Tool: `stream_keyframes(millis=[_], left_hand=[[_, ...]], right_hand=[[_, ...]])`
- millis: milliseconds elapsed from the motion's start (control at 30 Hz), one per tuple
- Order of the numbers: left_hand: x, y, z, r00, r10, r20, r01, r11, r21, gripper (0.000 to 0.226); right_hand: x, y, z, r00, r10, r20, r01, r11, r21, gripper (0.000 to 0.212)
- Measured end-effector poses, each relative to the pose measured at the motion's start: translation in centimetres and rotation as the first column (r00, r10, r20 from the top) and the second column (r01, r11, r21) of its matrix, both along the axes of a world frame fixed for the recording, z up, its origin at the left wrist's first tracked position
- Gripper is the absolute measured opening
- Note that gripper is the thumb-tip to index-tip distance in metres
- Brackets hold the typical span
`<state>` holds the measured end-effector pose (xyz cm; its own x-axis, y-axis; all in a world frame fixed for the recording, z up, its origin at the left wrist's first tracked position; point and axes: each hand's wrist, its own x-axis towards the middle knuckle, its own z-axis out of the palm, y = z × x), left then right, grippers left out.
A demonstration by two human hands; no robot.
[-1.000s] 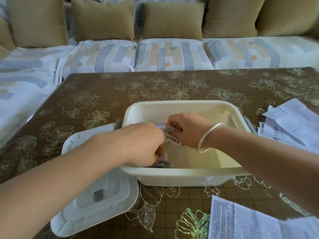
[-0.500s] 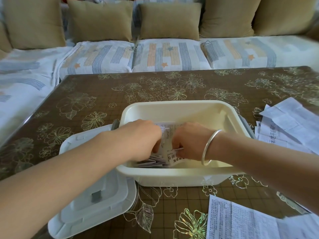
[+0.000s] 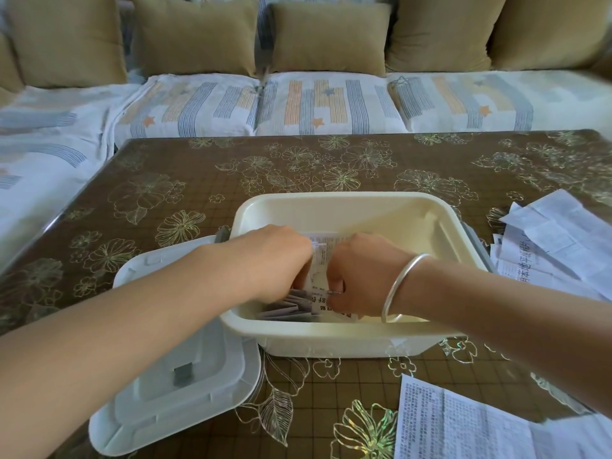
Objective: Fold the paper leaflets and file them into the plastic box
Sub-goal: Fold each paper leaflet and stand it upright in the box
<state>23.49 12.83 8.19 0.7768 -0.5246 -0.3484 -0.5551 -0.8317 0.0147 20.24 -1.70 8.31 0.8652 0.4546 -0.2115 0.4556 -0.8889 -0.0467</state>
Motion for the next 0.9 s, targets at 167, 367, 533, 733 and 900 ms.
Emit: stream_keyframes(millis=[167, 367, 533, 733, 900], left_hand=[[0.0, 0.0, -0.2, 1.000, 0.017, 0.013, -0.017, 1.000, -0.021, 0.026], [-0.4, -0.7, 0.1, 0.995, 0.001, 0.104, 0.001, 1.000, -0.021, 0.021], [-1.0, -1.0, 0.3, 0.973, -0.092, 0.214, 0.074, 0.993, 0.090, 0.024], [-0.5, -0.7, 0.0, 0.970, -0.158, 0.187, 0.142, 0.985, 0.097, 0.016], [0.2, -0.2, -0.7, 0.991, -0.100, 0.089, 0.095, 0.994, 0.057, 0.010]], right_hand=[[0.2, 0.3, -0.1, 1.000, 0.013, -0.019, -0.013, 1.000, 0.001, 0.020], [0.9, 0.4, -1.1, 1.000, 0.016, -0.012, -0.016, 0.999, -0.037, 0.021], [1.5, 0.2, -1.4, 1.000, -0.008, -0.017, 0.006, 0.997, -0.076, 0.024], [2.6, -0.8, -1.0, 0.994, -0.081, 0.070, 0.085, 0.995, -0.049, 0.027], [2.9, -0.6, -1.2, 0.995, -0.102, 0.018, 0.102, 0.995, -0.008, 0.030]])
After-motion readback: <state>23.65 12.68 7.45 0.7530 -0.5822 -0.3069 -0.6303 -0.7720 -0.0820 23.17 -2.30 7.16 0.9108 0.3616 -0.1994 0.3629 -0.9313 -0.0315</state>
